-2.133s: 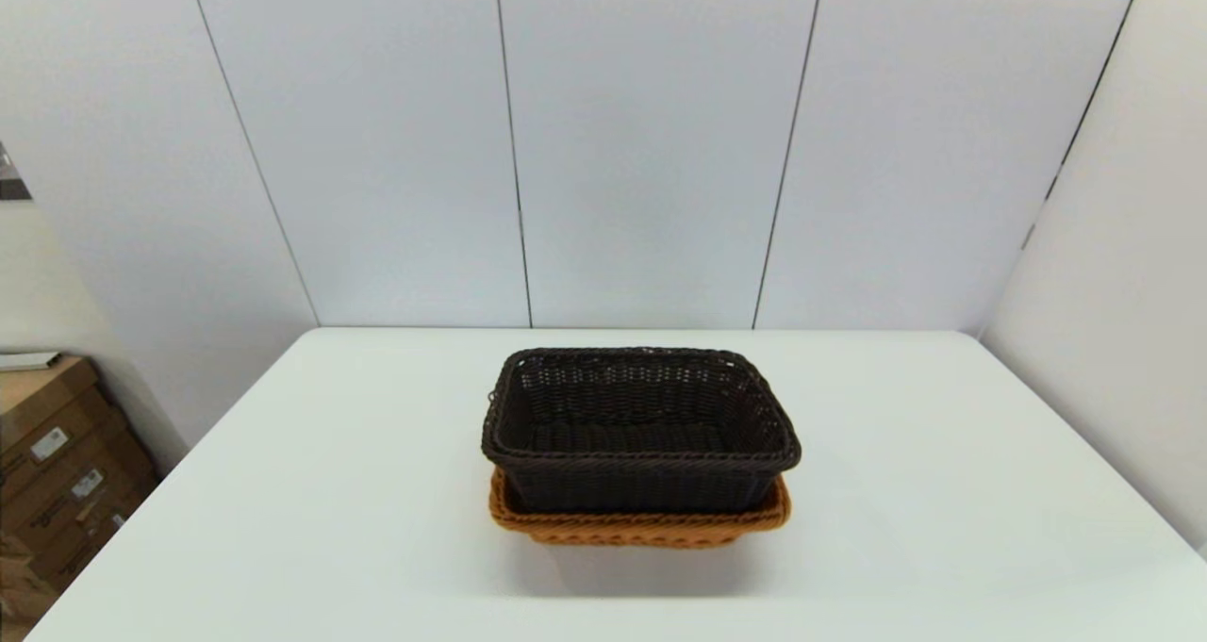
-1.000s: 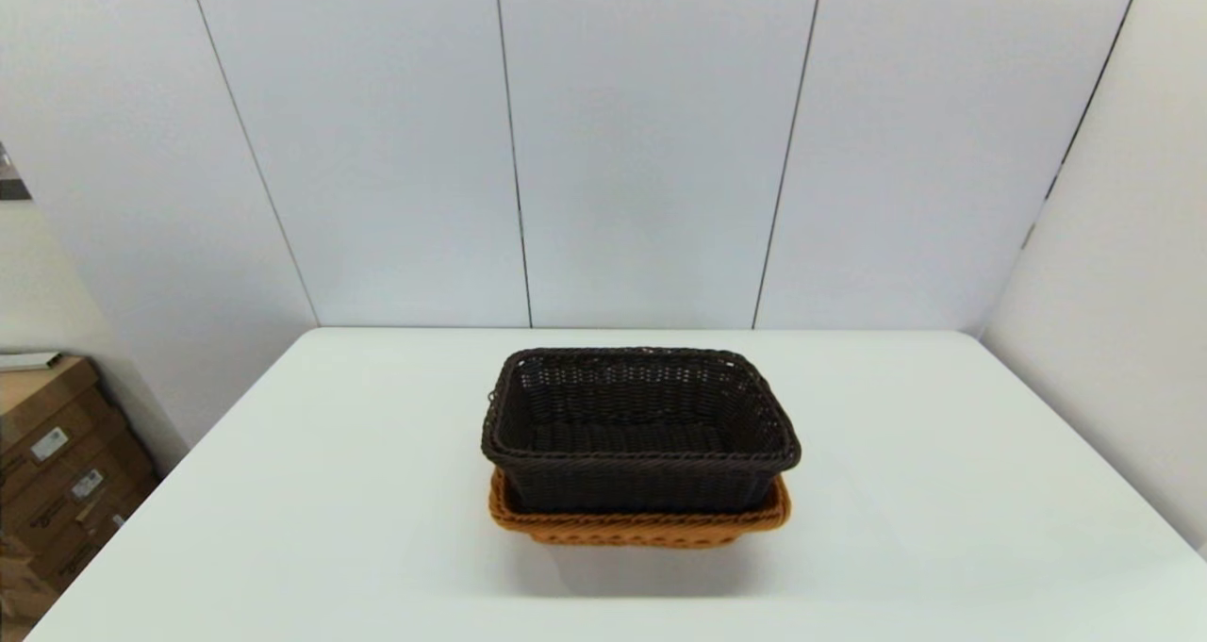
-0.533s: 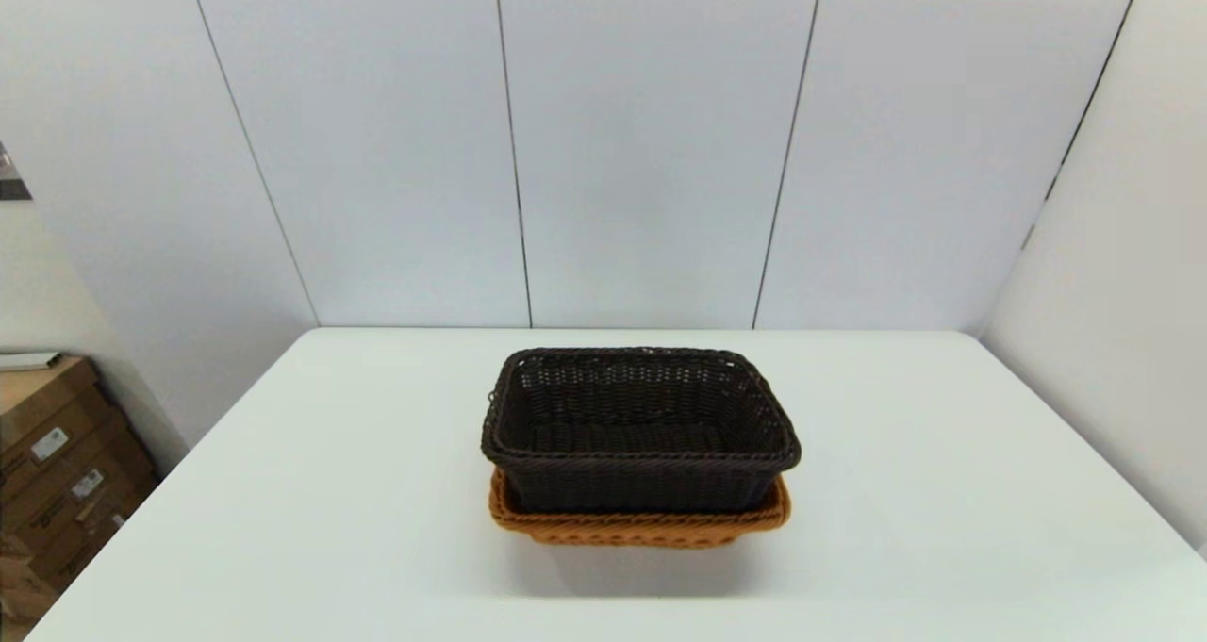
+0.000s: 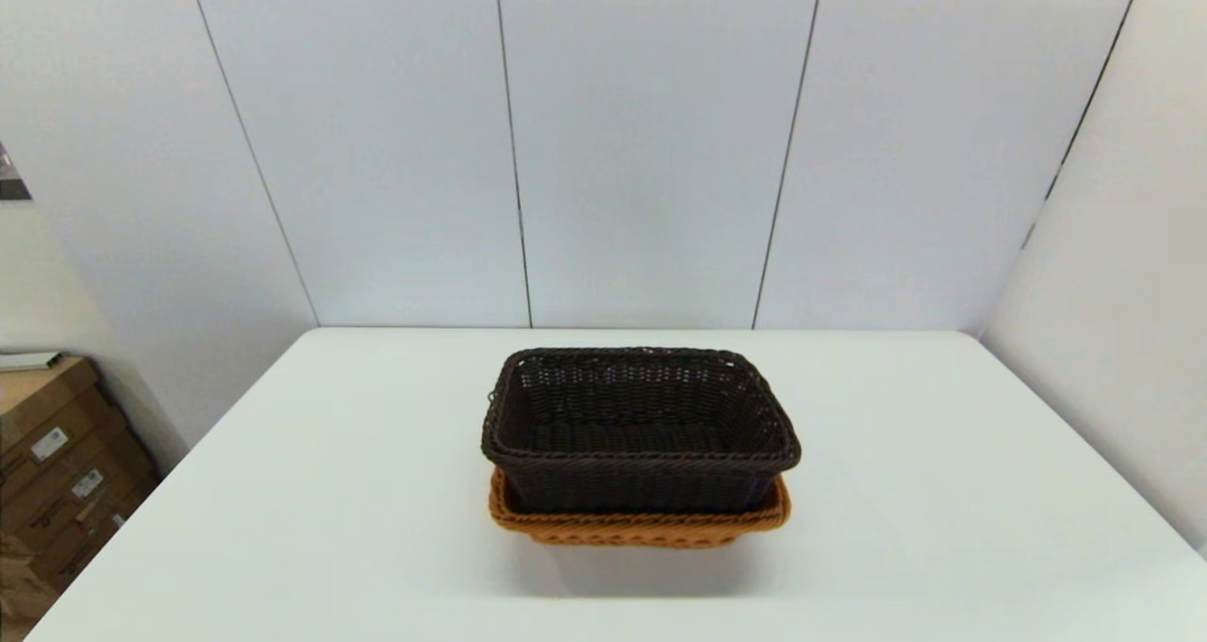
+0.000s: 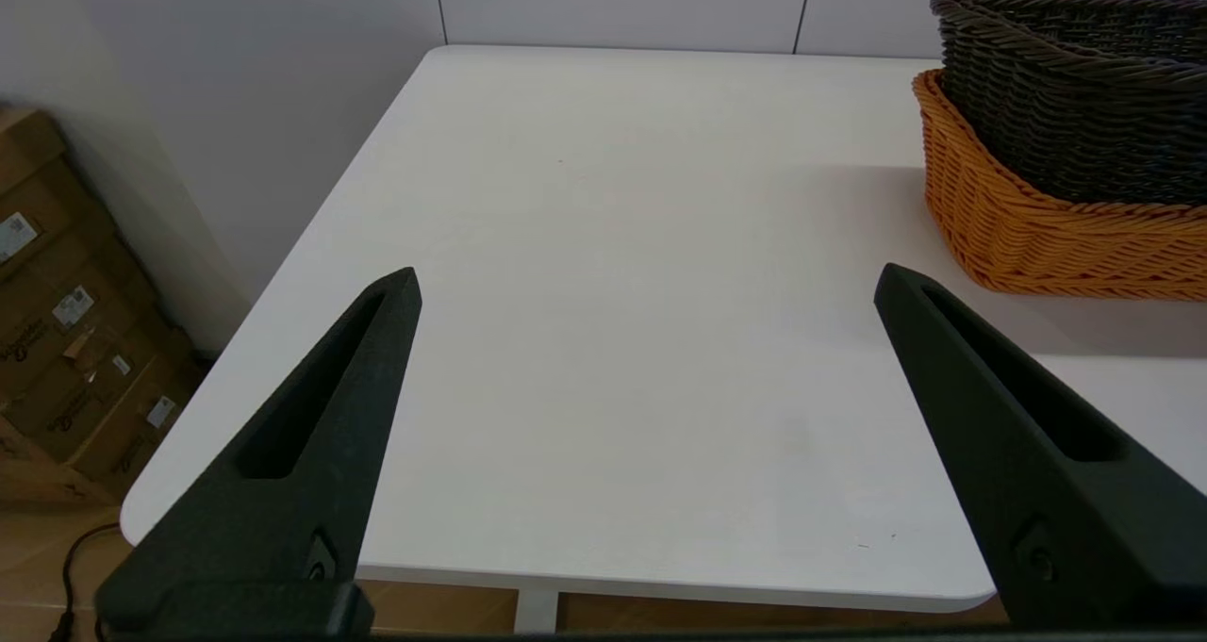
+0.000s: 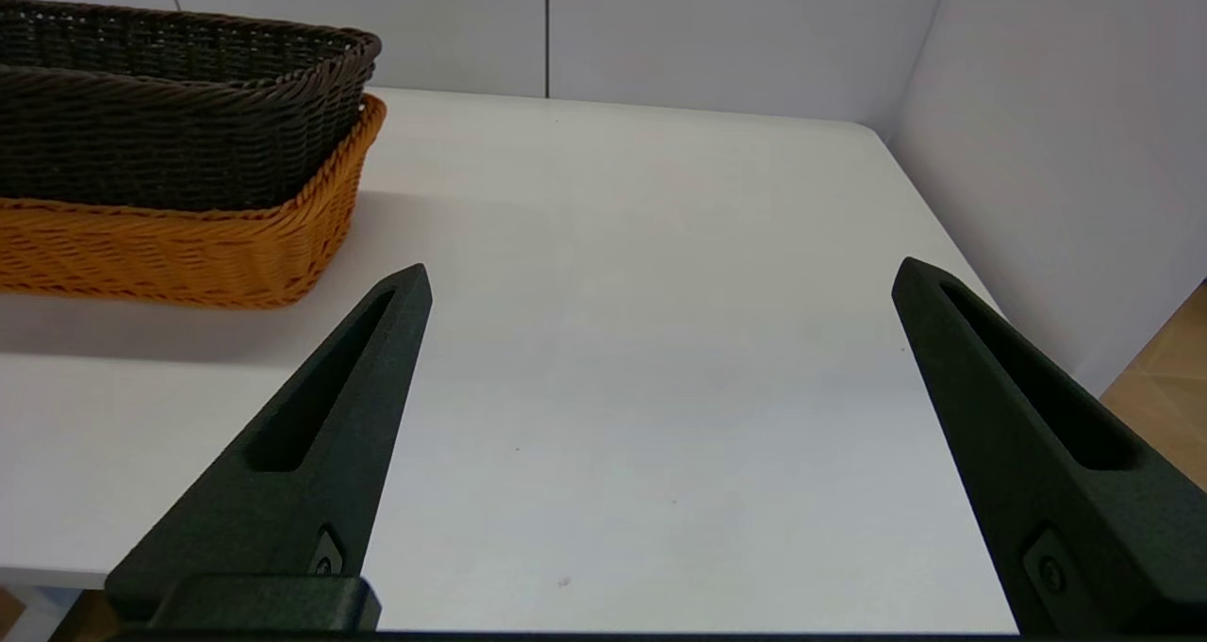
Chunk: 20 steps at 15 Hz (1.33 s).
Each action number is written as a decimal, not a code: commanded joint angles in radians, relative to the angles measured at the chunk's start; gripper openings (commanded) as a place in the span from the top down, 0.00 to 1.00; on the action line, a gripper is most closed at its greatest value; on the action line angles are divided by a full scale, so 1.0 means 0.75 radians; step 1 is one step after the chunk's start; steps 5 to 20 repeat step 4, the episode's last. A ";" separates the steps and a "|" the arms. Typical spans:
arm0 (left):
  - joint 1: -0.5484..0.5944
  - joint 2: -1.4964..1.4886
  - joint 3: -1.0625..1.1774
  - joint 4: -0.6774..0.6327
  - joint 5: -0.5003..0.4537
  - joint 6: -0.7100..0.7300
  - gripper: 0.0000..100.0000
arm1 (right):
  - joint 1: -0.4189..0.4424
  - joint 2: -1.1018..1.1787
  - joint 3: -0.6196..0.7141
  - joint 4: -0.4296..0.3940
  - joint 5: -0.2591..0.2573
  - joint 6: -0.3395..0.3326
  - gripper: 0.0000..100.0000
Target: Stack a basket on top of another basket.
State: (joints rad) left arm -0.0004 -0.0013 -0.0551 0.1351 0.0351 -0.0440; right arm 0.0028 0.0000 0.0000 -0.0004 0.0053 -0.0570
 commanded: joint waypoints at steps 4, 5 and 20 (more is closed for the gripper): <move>0.001 0.000 0.000 0.002 0.000 -0.001 0.00 | 0.000 -0.002 -0.002 -0.001 0.003 0.006 0.00; 0.001 0.000 0.000 0.002 0.000 -0.001 0.00 | 0.000 -0.002 -0.002 -0.001 0.003 0.006 0.00; 0.001 0.000 0.000 0.002 0.000 -0.001 0.00 | 0.000 -0.002 -0.002 -0.001 0.003 0.006 0.00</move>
